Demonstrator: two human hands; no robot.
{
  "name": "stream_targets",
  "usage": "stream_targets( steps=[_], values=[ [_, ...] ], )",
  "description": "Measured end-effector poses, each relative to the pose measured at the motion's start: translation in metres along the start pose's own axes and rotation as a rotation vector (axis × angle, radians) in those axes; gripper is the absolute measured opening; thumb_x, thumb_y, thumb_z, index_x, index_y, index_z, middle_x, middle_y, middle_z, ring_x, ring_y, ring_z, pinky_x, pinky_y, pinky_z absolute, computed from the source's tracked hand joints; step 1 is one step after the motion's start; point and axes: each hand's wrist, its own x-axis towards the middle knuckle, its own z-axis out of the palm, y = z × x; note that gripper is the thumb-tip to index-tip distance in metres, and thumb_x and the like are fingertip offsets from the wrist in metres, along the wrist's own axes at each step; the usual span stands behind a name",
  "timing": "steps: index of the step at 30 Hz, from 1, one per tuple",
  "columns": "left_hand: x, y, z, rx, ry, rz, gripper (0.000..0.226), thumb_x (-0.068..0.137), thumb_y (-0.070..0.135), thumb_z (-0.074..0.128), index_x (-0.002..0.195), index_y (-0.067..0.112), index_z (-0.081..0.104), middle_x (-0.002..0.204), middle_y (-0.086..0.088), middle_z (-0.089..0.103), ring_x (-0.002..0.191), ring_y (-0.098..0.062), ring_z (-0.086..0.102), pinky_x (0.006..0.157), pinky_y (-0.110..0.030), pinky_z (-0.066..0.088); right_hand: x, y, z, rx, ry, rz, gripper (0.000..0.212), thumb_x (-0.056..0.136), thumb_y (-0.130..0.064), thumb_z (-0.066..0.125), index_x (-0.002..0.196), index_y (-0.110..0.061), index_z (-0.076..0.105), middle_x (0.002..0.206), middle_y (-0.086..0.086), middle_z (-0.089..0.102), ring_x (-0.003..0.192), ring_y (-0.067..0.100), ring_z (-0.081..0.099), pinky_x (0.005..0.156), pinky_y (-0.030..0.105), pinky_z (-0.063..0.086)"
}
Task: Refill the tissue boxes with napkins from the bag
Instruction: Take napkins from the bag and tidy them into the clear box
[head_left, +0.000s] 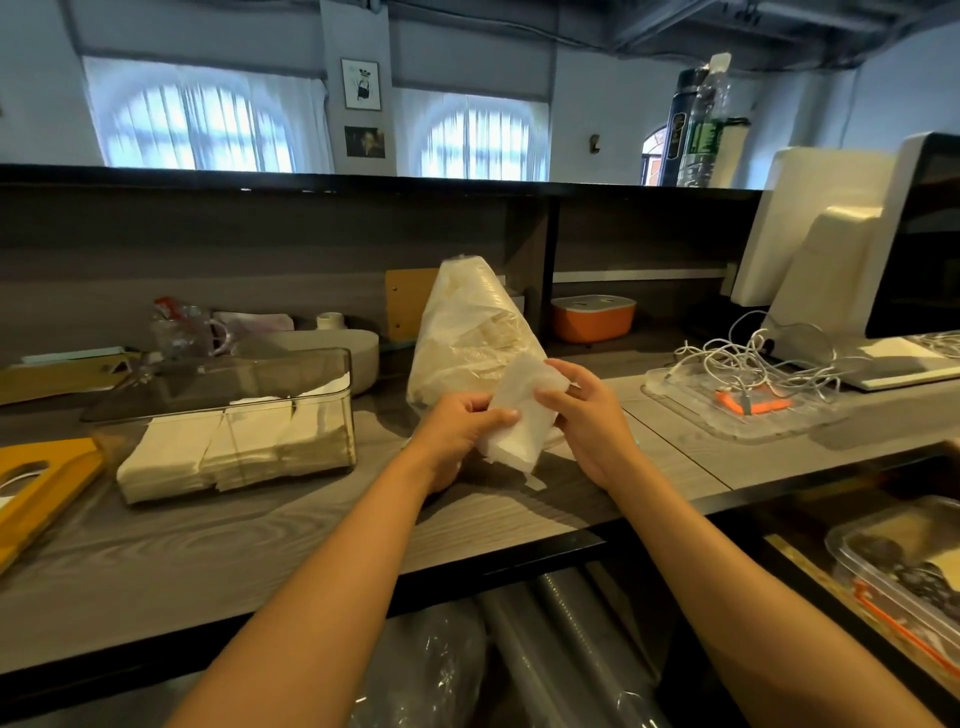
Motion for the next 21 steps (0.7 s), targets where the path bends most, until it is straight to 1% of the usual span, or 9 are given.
stream_targets(
  steps=[2, 5, 8, 10, 11, 14, 16, 18, 21],
  values=[
    [-0.001, 0.002, 0.003, 0.000, -0.070, -0.028, 0.026, 0.092, 0.020, 0.067, 0.118, 0.014, 0.064, 0.114, -0.007, 0.069, 0.104, -0.025, 0.067, 0.085, -0.034, 0.057, 0.001, -0.001, 0.000, 0.058, -0.028, 0.015, 0.038, 0.090, -0.012, 0.066, 0.127, -0.016, 0.058, 0.117, 0.007, 0.065, 0.108, 0.023, 0.064, 0.094, 0.040, 0.054],
    [0.001, 0.004, 0.015, -0.097, 0.084, -0.042, 0.032, 0.097, 0.017, 0.060, 0.128, 0.011, 0.057, 0.115, -0.007, 0.066, 0.103, -0.024, 0.065, 0.083, -0.035, 0.057, 0.001, -0.002, 0.007, 0.110, -0.078, 0.086, 0.024, 0.099, -0.027, 0.053, 0.120, -0.019, 0.061, 0.111, 0.005, 0.070, 0.103, 0.021, 0.067, 0.094, 0.040, 0.053],
    [0.008, 0.000, 0.025, -0.083, 0.183, -0.046, 0.041, 0.100, 0.022, 0.055, 0.139, 0.012, 0.048, 0.126, -0.005, 0.061, 0.112, -0.023, 0.060, 0.087, -0.035, 0.054, 0.000, 0.006, 0.015, 0.020, -0.119, 0.104, 0.039, 0.099, -0.048, 0.047, 0.131, -0.028, 0.053, 0.131, -0.001, 0.062, 0.123, 0.019, 0.058, 0.108, 0.045, 0.043],
    [0.012, -0.003, 0.029, -0.075, 0.207, -0.061, 0.045, 0.100, 0.031, 0.055, 0.141, 0.014, 0.045, 0.130, -0.005, 0.058, 0.114, -0.024, 0.057, 0.086, -0.035, 0.052, -0.001, 0.011, 0.019, -0.095, -0.122, 0.093, 0.053, 0.100, -0.051, 0.042, 0.145, -0.024, 0.040, 0.143, -0.004, 0.048, 0.134, 0.016, 0.045, 0.116, 0.043, 0.033],
    [0.014, -0.004, 0.029, -0.083, 0.228, -0.064, 0.047, 0.100, 0.035, 0.055, 0.141, 0.014, 0.046, 0.130, -0.005, 0.058, 0.114, -0.024, 0.057, 0.087, -0.036, 0.053, -0.001, 0.010, 0.020, -0.107, -0.129, 0.082, 0.053, 0.101, -0.051, 0.040, 0.146, -0.023, 0.039, 0.143, -0.003, 0.048, 0.132, 0.016, 0.047, 0.114, 0.040, 0.036],
    [0.017, -0.004, 0.021, -0.207, 0.315, -0.058, 0.041, 0.099, 0.035, 0.057, 0.134, 0.015, 0.050, 0.124, -0.006, 0.062, 0.111, -0.027, 0.062, 0.095, -0.047, 0.054, -0.003, 0.000, 0.020, -0.079, -0.056, 0.041, 0.036, 0.104, -0.043, 0.034, 0.122, -0.021, 0.056, 0.115, 0.007, 0.066, 0.104, 0.019, 0.063, 0.087, 0.031, 0.052],
    [0.017, -0.002, 0.010, -0.396, 0.377, -0.036, 0.029, 0.097, 0.032, 0.061, 0.122, 0.017, 0.056, 0.117, -0.008, 0.066, 0.107, -0.028, 0.065, 0.094, -0.049, 0.055, -0.001, -0.001, 0.014, -0.150, 0.090, -0.005, 0.042, 0.105, -0.035, 0.033, 0.100, -0.008, 0.064, 0.092, 0.014, 0.070, 0.086, 0.026, 0.066, 0.074, 0.034, 0.052],
    [0.016, -0.002, -0.002, -0.508, 0.466, 0.001, 0.020, 0.095, 0.029, 0.064, 0.110, 0.017, 0.061, 0.110, -0.009, 0.069, 0.102, -0.028, 0.067, 0.093, -0.046, 0.055, -0.001, 0.003, 0.009, -0.302, 0.157, -0.029, 0.049, 0.105, -0.033, 0.034, 0.083, -0.004, 0.067, 0.079, 0.012, 0.071, 0.077, 0.025, 0.066, 0.071, 0.035, 0.052],
    [0.015, -0.005, -0.014, -0.417, 0.590, 0.041, 0.015, 0.093, 0.026, 0.065, 0.102, 0.014, 0.063, 0.096, -0.004, 0.068, 0.086, -0.018, 0.066, 0.080, -0.036, 0.056, -0.001, 0.008, 0.007, -0.552, 0.112, -0.008, 0.057, 0.105, -0.040, 0.032, 0.082, -0.009, 0.075, 0.088, 0.005, 0.071, 0.087, 0.017, 0.063, 0.080, 0.033, 0.045]
  ],
)
